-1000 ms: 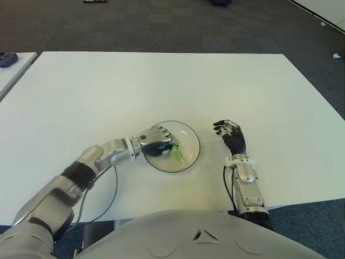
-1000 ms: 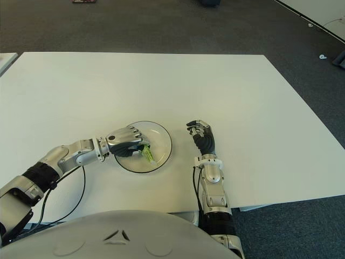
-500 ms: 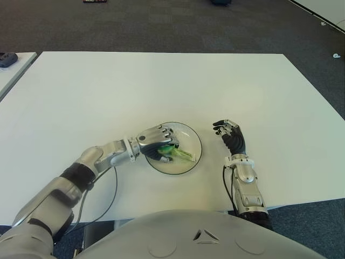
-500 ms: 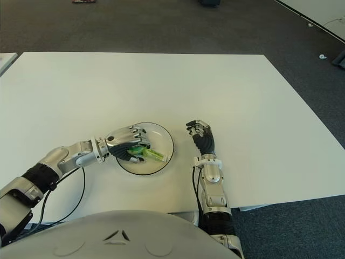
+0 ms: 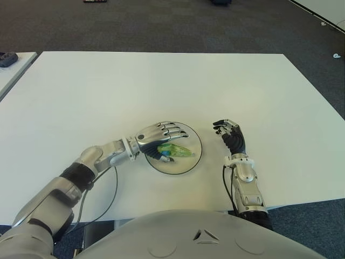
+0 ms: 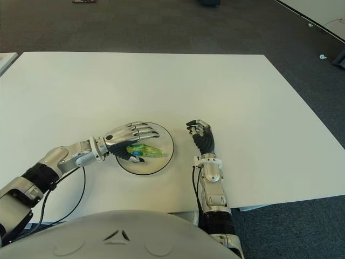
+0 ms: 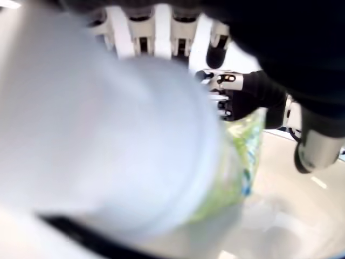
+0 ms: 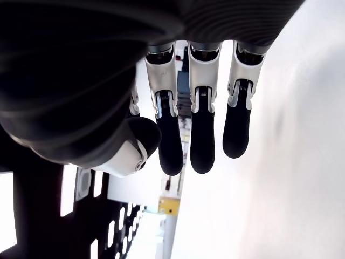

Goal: Put the toothpaste on the table into the plate.

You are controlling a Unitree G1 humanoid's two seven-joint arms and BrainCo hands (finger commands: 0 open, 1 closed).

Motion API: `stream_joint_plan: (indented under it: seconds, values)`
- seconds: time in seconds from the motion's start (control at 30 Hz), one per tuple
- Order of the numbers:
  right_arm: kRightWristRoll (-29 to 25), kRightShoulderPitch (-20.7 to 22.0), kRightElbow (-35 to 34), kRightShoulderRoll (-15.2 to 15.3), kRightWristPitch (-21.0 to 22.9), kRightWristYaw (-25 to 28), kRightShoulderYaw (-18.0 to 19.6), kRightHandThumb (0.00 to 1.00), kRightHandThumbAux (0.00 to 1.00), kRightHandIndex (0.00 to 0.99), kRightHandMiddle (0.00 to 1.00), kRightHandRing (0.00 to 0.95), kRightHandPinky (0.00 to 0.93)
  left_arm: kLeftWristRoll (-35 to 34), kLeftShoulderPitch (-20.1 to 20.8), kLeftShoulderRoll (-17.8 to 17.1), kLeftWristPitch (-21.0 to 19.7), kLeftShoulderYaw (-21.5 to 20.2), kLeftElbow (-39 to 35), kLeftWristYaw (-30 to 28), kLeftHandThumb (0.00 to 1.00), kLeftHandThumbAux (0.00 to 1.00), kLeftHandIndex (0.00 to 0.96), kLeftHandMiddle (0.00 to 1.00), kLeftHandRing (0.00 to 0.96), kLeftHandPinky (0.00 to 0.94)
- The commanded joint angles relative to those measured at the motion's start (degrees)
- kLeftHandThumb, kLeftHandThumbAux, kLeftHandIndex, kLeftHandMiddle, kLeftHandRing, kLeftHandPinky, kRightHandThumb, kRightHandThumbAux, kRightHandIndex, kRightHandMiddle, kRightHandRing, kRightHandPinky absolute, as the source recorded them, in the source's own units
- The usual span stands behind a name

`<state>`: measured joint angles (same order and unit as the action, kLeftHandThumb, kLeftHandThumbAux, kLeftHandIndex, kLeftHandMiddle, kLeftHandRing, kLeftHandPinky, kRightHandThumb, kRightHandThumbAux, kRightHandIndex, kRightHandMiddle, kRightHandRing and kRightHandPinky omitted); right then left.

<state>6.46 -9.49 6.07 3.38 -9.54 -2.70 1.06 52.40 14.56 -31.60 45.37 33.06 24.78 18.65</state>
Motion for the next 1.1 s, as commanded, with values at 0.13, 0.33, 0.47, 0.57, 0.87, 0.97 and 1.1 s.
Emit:
stream_joint_plan:
  seconds: [0.13,0.33,0.47,0.57,0.87,0.97,1.1]
  values:
    - [0.1,0.6,0.3,0.2,0.7,0.1,-0.2,0.705,0.729,0.423,0.422,0.411,0.426,-1.2,1.4,0.7,-1.1,-2.6,-0.4,1.4,0.084,0.440,0.000,0.000,0.000,0.000]
    - [-0.1,0.8,0.9,0.4,0.0,0.2,0.0,0.705,0.730,0.422,0.427,0.415,0.431,-10.0,0.9,3.0,-0.5,-5.8,1.0,-1.5,0.058,0.437,0.000,0.000,0.000,0.000]
    - [-0.5,0.8,1.3,0.5,-0.8,0.4,0.2,0.706,0.730,0.422,0.429,0.419,0.434,-18.1,0.7,4.9,-1.2,-8.9,2.5,-4.6,0.053,0.444,0.000,0.000,0.000,0.000]
    - [-0.5,0.9,1.5,0.6,-1.0,0.4,0.3,0.706,0.730,0.422,0.431,0.420,0.436,-23.5,0.0,7.1,-1.9,-11.2,3.4,-6.1,0.057,0.462,0.000,0.000,0.000,0.000]
    - [-0.7,1.1,1.8,0.8,-1.2,0.7,0.5,0.703,0.729,0.422,0.425,0.419,0.435,-33.6,-2.1,16.5,-5.7,-21.5,5.2,-0.2,0.144,0.658,0.041,0.084,0.102,0.189]
    - [-0.8,1.2,1.9,0.9,-1.2,0.8,0.6,0.703,0.729,0.421,0.422,0.417,0.436,-34.4,-2.5,18.0,-6.2,-23.8,5.6,1.1,0.164,0.730,0.097,0.155,0.158,0.208]
    - [-1.0,1.3,1.9,0.8,-1.4,0.8,0.7,0.703,0.729,0.421,0.422,0.418,0.440,-37.0,-3.6,19.6,-6.7,-26.6,6.2,1.0,0.171,0.788,0.137,0.200,0.194,0.225]
